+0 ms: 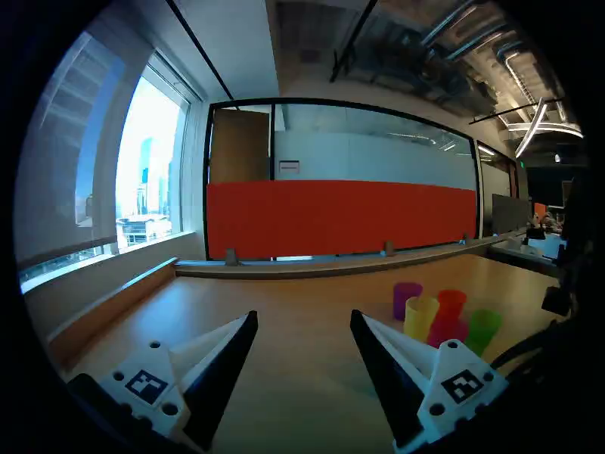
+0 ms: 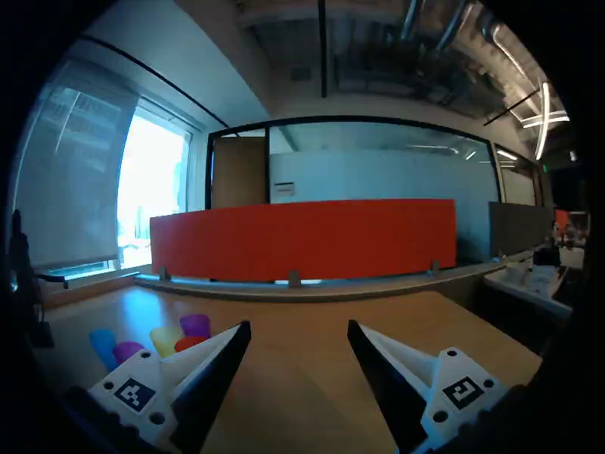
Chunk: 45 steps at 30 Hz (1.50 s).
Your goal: Pour water
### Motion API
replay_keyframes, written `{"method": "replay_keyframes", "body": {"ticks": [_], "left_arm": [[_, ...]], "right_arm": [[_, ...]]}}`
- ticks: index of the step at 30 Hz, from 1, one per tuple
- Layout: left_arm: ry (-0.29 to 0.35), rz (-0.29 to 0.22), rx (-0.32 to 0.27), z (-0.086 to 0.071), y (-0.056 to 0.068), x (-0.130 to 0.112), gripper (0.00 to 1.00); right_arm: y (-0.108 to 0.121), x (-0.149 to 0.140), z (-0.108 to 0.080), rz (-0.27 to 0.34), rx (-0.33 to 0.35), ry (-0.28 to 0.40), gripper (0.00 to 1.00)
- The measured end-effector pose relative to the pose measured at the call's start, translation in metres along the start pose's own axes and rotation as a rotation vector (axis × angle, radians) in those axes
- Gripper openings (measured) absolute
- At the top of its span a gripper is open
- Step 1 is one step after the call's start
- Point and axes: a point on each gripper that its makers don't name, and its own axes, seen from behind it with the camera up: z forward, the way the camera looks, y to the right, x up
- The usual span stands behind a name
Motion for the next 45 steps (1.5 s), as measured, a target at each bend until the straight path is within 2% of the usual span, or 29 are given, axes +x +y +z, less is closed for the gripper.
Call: {"method": "replay_keyframes", "body": {"ticks": [5,15,20,29,35,40,45], "left_arm": [[0.04,-0.002,0.022,0.003,-0.002,0.009,0.9],[0.047,-0.026,0.037,0.01,-0.002,0.006,0.9],[0.061,-0.037,0.036,0.012,0.002,0.011,0.9],[0.081,-0.003,0.062,0.02,0.009,0.008,0.9],[0.094,0.024,0.083,0.024,0.015,0.003,0.9],[0.101,0.017,0.093,0.026,0.017,-0.002,0.9],[0.104,0.011,0.115,0.026,0.014,-0.009,0.9]], "right_arm": [[0.009,0.008,0.003,0.005,-0.053,0.038,0.99],[0.01,0.012,0.008,-0.008,-0.087,0.056,0.99],[0.006,0.015,0.011,-0.012,-0.092,0.065,0.99],[0.004,0.015,0.019,-0.001,-0.102,0.045,0.99],[0.004,0.016,0.022,-0.018,-0.107,0.029,0.99],[0.003,0.02,0.022,-0.029,-0.111,0.038,0.99],[0.002,0.02,0.021,-0.017,-0.116,0.031,0.99]]}}
